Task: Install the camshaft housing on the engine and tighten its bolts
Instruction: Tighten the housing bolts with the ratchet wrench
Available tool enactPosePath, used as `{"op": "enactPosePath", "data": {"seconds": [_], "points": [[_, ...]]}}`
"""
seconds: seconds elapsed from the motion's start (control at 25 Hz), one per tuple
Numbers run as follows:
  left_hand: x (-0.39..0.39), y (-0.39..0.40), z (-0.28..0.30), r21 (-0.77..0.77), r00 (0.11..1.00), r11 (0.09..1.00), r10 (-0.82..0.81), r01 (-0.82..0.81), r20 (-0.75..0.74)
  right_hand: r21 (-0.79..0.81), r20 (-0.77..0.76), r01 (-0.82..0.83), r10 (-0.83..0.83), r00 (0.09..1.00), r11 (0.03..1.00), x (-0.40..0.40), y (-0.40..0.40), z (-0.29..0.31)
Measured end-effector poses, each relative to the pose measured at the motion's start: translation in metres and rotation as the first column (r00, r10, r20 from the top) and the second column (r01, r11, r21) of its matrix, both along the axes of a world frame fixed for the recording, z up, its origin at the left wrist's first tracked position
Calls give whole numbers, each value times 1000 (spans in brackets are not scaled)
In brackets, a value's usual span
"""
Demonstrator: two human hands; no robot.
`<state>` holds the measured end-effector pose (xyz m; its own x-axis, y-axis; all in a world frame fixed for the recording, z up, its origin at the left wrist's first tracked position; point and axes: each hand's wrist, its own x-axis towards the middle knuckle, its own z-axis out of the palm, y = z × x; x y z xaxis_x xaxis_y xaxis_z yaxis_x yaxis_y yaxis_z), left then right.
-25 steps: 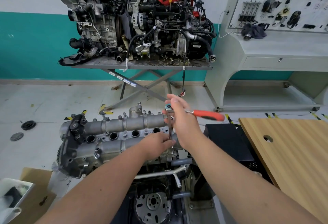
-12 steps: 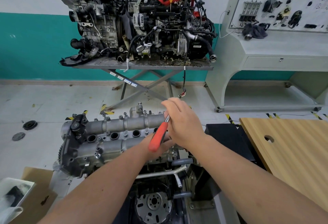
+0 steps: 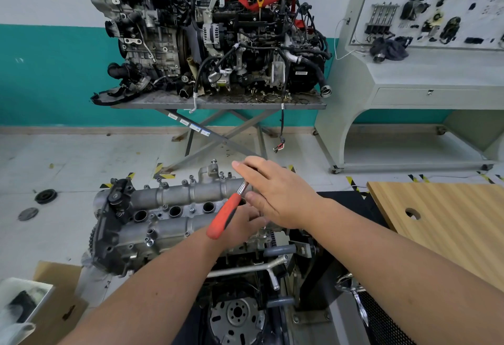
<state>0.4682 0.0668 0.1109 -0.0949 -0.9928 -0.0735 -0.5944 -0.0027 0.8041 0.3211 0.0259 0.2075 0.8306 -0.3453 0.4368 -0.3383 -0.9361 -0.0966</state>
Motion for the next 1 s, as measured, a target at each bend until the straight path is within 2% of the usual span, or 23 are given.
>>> {"op": "enactPosePath", "data": {"seconds": [0.12,0.24,0.28,0.36,0.4,0.44,0.48,0.52,0.56,0.6,0.64,0.68,0.72,0.8,0.88,1.0], "points": [[0,3,11,68,996,998,-7,2,84,39,115,26,-30,993,999,4,0,3],[5,2,12,120,990,993,-1,-16,143,-102,156,153,-136,978,983,16,7,9],[7,4,11,149,991,989,-1,-19,133,-140,132,216,-198,971,966,21,9,13],[9,2,9,213,998,977,16,-30,65,-97,4,360,-362,932,928,32,11,23],[10,-1,7,245,999,969,29,-35,28,-18,-73,433,-433,898,901,37,9,28],[12,-2,5,252,1000,967,27,-26,0,126,-125,505,-491,862,854,41,6,33],[13,-3,4,249,1000,968,21,-15,-21,360,-154,538,-520,840,763,42,3,39],[14,-4,2,243,1000,970,10,-4,-21,637,-141,482,-523,841,602,42,0,44],[14,-4,1,236,1000,972,3,-1,-6,857,-99,342,-528,843,386,40,-1,48],[14,-3,1,221,1000,975,-5,2,13,972,-43,158,-535,844,172,38,0,49],[14,-3,0,210,1000,978,-7,1,26,999,33,-33,-554,832,9,35,2,48],[15,-3,-2,202,999,979,-19,11,39,975,112,-204,-590,799,-91,33,3,43],[15,-3,-3,193,998,981,-34,25,45,927,184,-348,-638,748,-142,31,6,37],[15,-5,-5,171,997,984,-66,57,49,829,303,-545,-718,627,-126,27,7,21],[16,-6,-7,162,993,984,-92,80,68,779,404,-625,-720,565,-54,24,10,9],[18,-9,-8,143,991,986,-95,81,97,862,463,-478,-649,604,170,23,14,-2]]}}
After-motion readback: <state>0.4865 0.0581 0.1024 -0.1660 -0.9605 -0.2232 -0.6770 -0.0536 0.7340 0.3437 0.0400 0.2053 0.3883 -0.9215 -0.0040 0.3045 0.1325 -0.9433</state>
